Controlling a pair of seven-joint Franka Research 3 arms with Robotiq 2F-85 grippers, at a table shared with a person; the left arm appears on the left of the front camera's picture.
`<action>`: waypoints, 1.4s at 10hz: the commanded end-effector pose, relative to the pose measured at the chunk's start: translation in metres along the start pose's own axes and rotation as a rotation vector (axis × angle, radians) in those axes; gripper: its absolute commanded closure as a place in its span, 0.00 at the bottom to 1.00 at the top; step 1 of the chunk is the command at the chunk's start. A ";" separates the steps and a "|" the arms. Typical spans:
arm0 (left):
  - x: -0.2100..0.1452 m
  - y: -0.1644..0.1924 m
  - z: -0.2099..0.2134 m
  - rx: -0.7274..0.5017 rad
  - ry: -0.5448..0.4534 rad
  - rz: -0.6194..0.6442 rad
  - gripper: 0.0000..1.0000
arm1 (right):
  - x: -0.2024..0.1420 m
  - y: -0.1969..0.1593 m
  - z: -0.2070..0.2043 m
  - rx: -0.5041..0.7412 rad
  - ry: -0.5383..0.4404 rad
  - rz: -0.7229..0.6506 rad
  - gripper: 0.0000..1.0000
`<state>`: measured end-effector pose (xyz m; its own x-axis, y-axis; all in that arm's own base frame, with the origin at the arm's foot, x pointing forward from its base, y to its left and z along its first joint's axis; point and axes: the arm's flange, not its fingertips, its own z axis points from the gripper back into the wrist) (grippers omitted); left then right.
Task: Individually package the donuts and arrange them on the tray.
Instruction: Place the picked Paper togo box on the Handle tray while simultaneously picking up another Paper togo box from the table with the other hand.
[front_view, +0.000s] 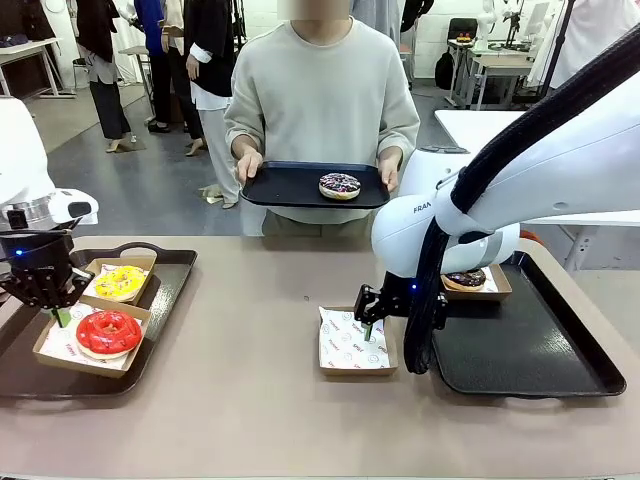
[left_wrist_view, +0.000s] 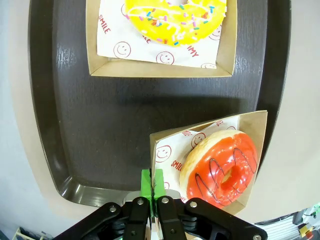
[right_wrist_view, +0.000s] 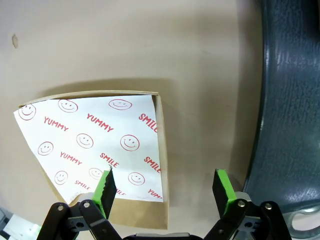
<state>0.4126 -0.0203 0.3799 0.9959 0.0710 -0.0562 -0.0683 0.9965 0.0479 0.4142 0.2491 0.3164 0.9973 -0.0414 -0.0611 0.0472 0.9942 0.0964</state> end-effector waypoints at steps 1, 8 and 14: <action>0.006 -0.004 -0.007 0.034 -0.010 0.026 0.99 | 0.005 0.011 -0.004 -0.038 0.007 -0.012 0.00; 0.003 -0.004 -0.016 0.040 -0.003 -0.015 0.99 | 0.005 0.014 -0.008 -0.054 0.006 -0.016 0.00; 0.002 -0.004 -0.015 0.025 0.007 -0.029 1.00 | 0.001 0.013 -0.003 -0.037 0.000 -0.001 1.00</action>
<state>0.4162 -0.0231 0.3644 0.9957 0.0548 -0.0747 -0.0500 0.9967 0.0640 0.4131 0.2598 0.3129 0.9976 -0.0279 -0.0631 0.0332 0.9959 0.0844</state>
